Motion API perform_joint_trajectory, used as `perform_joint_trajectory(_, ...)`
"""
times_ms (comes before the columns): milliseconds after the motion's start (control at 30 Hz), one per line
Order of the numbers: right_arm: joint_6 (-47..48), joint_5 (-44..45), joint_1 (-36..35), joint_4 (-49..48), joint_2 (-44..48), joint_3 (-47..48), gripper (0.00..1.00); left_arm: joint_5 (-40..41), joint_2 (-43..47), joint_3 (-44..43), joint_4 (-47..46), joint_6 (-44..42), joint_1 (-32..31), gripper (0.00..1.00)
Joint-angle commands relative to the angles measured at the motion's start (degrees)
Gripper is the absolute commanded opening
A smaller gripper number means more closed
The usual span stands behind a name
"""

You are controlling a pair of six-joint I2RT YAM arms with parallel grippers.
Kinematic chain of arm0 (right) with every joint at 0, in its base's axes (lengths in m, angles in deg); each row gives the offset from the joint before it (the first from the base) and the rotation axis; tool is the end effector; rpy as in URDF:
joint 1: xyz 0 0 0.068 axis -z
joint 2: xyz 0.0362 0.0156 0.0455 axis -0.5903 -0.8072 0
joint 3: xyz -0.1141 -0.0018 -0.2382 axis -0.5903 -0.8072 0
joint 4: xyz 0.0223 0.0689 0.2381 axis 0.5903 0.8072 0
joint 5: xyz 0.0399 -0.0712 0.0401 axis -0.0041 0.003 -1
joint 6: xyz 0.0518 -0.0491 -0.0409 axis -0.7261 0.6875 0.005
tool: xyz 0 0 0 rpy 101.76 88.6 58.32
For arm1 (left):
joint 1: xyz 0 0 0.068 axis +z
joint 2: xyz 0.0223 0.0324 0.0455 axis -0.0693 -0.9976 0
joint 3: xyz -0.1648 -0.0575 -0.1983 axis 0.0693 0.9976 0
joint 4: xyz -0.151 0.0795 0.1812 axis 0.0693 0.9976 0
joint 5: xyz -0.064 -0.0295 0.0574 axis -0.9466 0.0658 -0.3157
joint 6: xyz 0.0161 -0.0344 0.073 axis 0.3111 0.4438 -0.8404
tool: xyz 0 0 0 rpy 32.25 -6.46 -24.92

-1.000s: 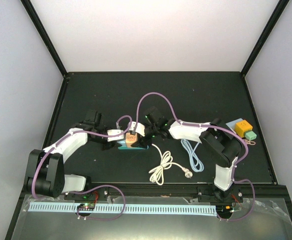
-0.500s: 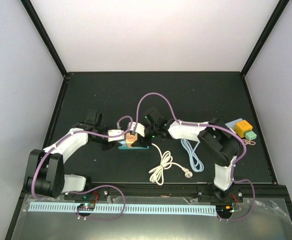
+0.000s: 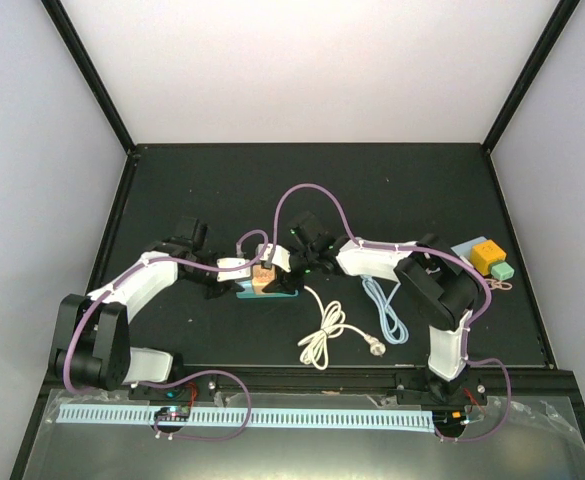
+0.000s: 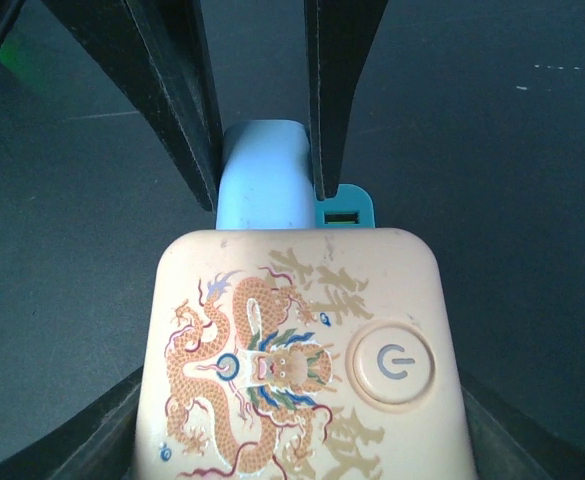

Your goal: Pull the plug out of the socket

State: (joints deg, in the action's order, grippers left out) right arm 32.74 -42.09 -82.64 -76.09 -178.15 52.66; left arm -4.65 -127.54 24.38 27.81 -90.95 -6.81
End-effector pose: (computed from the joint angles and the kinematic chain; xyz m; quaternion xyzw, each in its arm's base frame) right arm 0.2433 0.3154 0.1334 -0.6427 0.6324 0.3218 0.2889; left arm 0.2155 -0.0799 0.1477 0.6321 0.7077 -0.1681 0.2672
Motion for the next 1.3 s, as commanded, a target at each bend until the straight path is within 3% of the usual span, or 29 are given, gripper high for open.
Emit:
perform_joint_trajectory(0, 3.67, 2.52, 1.80, 4.00, -1.86, -1.79, 0.09, 5.99, 0.34, -0.75, 1.51, -2.79, 2.37, 0.05)
perform_joint_trajectory(633, 4.08, 6.36, 2.27, 8.31, -4.63, 0.32, 0.05, 7.59, 2.81, -3.75, 6.70, -9.07, 9.16, 0.04)
perform_joint_trajectory(833, 3.57, 6.07, 2.25, 8.42, -4.89, 0.73, 0.05, 5.64, 2.03, -7.03, 7.96, -9.26, 14.51, 0.04)
perform_joint_trajectory(1100, 2.69, 5.05, 2.32, 8.41, -4.94, 1.23, 0.08, 6.02, -6.04, -18.08, 3.31, 8.14, 21.39, 0.02)
perform_joint_trajectory(1267, 2.29, 4.87, 2.28, 8.37, -4.53, 1.19, 0.09, 12.66, -13.71, -24.83, -3.05, 19.44, 22.83, 0.03)
